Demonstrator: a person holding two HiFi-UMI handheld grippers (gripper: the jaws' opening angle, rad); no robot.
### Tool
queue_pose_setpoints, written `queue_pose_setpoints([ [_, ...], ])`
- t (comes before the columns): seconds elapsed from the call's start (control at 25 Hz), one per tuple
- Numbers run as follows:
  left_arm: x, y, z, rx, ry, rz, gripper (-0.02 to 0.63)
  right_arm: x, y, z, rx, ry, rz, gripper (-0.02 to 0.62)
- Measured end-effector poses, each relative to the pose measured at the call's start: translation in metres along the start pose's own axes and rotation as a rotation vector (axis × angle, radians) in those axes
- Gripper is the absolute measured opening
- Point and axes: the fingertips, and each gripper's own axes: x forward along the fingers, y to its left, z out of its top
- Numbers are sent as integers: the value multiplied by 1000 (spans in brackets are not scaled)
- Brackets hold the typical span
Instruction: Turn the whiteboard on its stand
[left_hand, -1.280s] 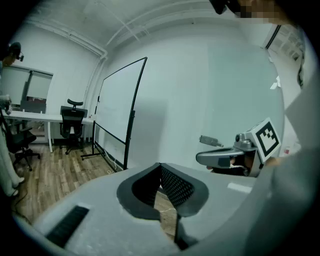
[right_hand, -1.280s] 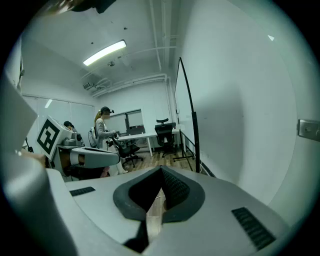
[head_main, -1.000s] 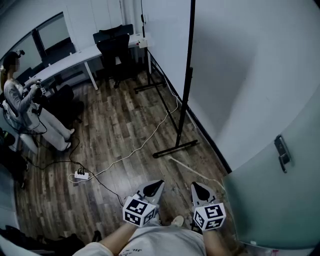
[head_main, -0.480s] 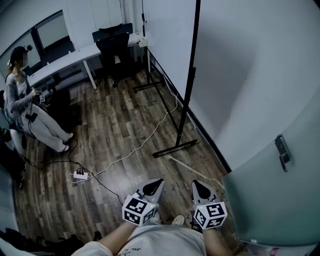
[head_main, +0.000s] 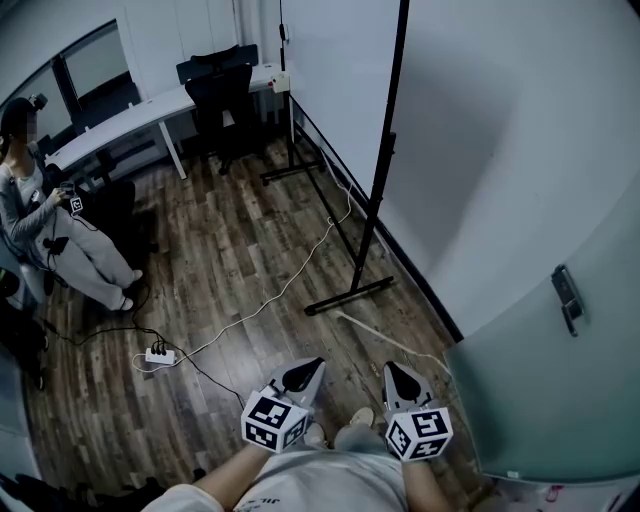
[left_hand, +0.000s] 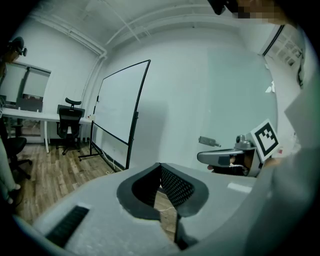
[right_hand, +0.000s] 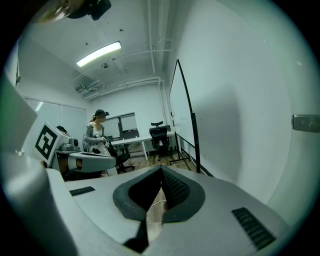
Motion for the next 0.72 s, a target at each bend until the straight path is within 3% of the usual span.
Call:
queue_pose_setpoints([
  [0.44, 55, 26, 9, -6, 12, -4, 11, 50, -33, 2, 15, 15, 10, 6],
  [0.72, 120, 52, 41, 2, -4, 14, 11, 105, -83, 39, -15, 4, 29, 6],
])
